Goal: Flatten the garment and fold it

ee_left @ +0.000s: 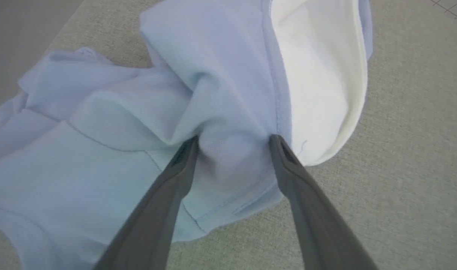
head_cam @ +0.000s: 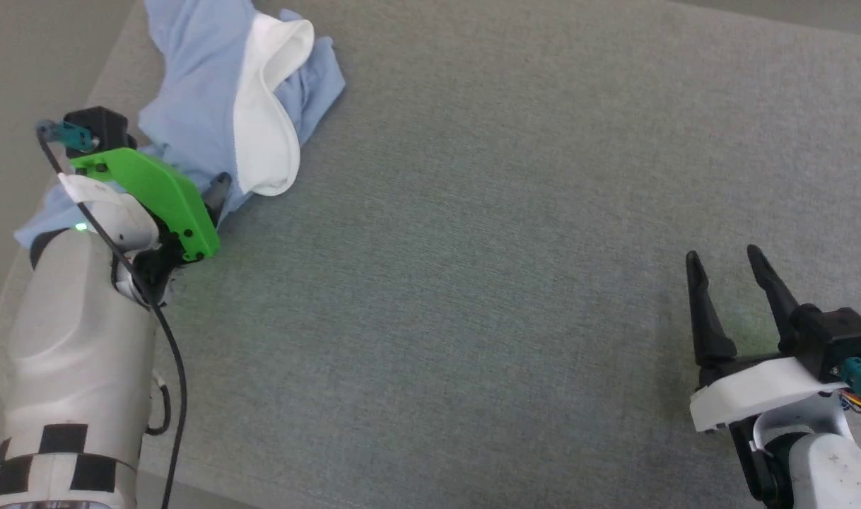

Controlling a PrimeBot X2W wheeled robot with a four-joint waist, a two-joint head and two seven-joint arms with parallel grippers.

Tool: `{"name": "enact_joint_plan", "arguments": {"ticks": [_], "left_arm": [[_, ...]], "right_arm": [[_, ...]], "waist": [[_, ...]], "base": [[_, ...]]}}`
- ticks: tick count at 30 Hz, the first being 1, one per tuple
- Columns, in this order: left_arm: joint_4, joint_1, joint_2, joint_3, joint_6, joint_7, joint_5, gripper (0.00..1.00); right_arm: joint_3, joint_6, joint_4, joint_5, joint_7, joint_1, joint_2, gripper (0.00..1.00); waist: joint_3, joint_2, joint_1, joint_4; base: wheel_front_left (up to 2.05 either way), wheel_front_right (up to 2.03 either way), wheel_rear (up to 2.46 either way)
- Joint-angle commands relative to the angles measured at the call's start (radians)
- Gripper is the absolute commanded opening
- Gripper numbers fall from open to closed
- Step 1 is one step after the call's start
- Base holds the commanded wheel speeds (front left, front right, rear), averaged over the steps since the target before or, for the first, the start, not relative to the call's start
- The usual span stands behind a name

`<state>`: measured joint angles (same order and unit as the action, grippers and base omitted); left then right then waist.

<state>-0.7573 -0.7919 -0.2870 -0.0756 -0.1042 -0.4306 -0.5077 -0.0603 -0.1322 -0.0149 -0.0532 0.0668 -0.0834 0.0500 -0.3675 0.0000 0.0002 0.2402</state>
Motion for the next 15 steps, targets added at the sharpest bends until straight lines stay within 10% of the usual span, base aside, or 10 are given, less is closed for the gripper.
{"name": "enact_joint_plan", "arguments": {"ticks": [1,7,8,9,15], "left_arm": [[-0.015,-0.010,0.013,-0.005,0.003,0.004,-0.007,1.00],[-0.068,0.000,0.035,-0.031,0.024,0.052,0.017,1.00],[-0.075,-0.002,0.039,-0.035,0.032,0.075,0.026,0.18],[-0.078,-0.004,0.042,-0.033,0.043,0.101,0.030,0.00],[-0.067,-0.061,0.035,-0.019,0.033,0.283,0.036,0.00]], "right_arm": [[-0.002,0.002,-0.011,0.006,-0.003,-0.019,0.000,1.00],[-0.005,0.002,-0.018,0.004,-0.001,-0.028,0.000,1.00],[-0.007,0.002,-0.018,0.004,0.000,-0.028,0.000,1.00],[-0.008,0.002,-0.016,0.005,-0.001,-0.029,0.000,1.00],[-0.009,0.002,0.002,-0.003,0.002,-0.033,0.000,1.00]], "waist": [[-0.047,0.0000,-0.0002,-0.034],[-0.075,0.0000,-0.0002,-0.028],[-0.078,0.0000,-0.0002,-0.024],[-0.079,0.0000,-0.0002,-0.022],[-0.052,0.0000,-0.0002,-0.013]], "base": [[0.00,0.00,0.00],[0.00,0.00,0.00],[0.00,0.00,0.00],[0.00,0.00,0.00],[0.00,0.00,0.00]]}}
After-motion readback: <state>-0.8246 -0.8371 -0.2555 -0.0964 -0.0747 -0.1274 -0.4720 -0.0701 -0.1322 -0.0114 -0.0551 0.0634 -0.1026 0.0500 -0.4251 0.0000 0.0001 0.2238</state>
